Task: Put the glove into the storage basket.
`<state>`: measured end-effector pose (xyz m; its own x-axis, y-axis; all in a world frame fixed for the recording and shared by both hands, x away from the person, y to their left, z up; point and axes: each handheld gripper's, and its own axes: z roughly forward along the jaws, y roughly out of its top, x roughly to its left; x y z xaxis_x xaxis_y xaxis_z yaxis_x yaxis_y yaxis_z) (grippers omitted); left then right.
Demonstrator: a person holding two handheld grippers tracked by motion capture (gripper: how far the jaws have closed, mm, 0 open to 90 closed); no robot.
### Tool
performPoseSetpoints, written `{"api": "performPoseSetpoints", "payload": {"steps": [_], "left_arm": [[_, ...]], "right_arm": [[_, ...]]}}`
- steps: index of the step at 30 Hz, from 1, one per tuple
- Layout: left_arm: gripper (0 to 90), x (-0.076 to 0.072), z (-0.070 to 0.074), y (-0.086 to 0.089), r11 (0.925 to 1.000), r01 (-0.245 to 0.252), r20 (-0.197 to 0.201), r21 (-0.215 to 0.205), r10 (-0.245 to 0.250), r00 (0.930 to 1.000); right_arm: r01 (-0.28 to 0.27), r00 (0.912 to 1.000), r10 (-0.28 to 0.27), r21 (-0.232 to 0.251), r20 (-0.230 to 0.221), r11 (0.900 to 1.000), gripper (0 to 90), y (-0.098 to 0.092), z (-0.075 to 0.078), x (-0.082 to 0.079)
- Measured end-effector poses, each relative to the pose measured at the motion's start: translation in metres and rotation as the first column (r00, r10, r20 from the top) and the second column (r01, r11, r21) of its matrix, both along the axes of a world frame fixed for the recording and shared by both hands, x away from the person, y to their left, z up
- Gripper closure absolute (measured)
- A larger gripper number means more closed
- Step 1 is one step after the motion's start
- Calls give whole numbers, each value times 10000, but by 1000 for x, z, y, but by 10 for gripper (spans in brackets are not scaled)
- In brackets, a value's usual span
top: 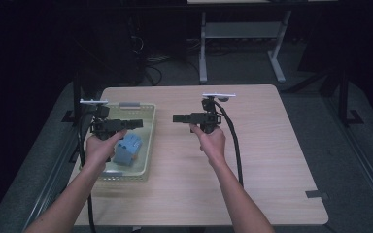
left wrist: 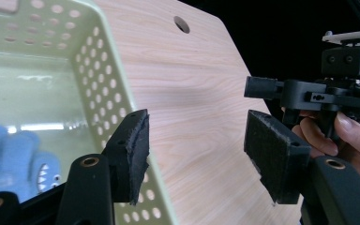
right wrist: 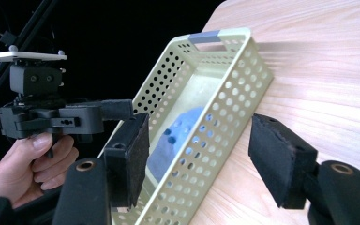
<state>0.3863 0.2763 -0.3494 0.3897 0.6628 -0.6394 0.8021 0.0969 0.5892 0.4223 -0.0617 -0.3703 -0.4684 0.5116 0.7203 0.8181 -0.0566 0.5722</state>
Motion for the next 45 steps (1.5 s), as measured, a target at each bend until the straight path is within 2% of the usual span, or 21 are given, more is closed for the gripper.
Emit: {"api": "performPoseSetpoints", "payload": {"steps": [8,17,25,26,31,40,45], "left_arm": [[384,-4,3,-22,9996,295,191,-2,-295,9994],[363,-8,4,-46,9982,596,214,-95,-594,9980],[356,-11,5,-62,9964,845,354,-63,-842,9958],[353,-12,6,-64,9965,830,262,-102,-827,9962],[351,-16,8,-74,9936,1124,533,-53,-1120,9923],[337,-23,4,-92,9876,1567,525,-92,-1560,9864],[324,-26,0,-100,9848,1736,664,-95,-1726,9828]], "right_arm": [[259,9997,-259,67,3,9996,362,-25,0,-6],[577,9983,-576,68,-80,9983,352,-50,-3,-12],[899,9958,-897,131,-166,9959,344,-75,-12,-17],[955,9952,-954,72,-197,9954,342,-79,-13,-17],[1149,9931,-1147,93,-263,9933,341,-93,-18,-20],[1423,9893,-1424,-37,-304,9898,334,-114,-24,-29],[1582,9867,-1586,-148,-360,9873,331,-127,-30,-34]]}}
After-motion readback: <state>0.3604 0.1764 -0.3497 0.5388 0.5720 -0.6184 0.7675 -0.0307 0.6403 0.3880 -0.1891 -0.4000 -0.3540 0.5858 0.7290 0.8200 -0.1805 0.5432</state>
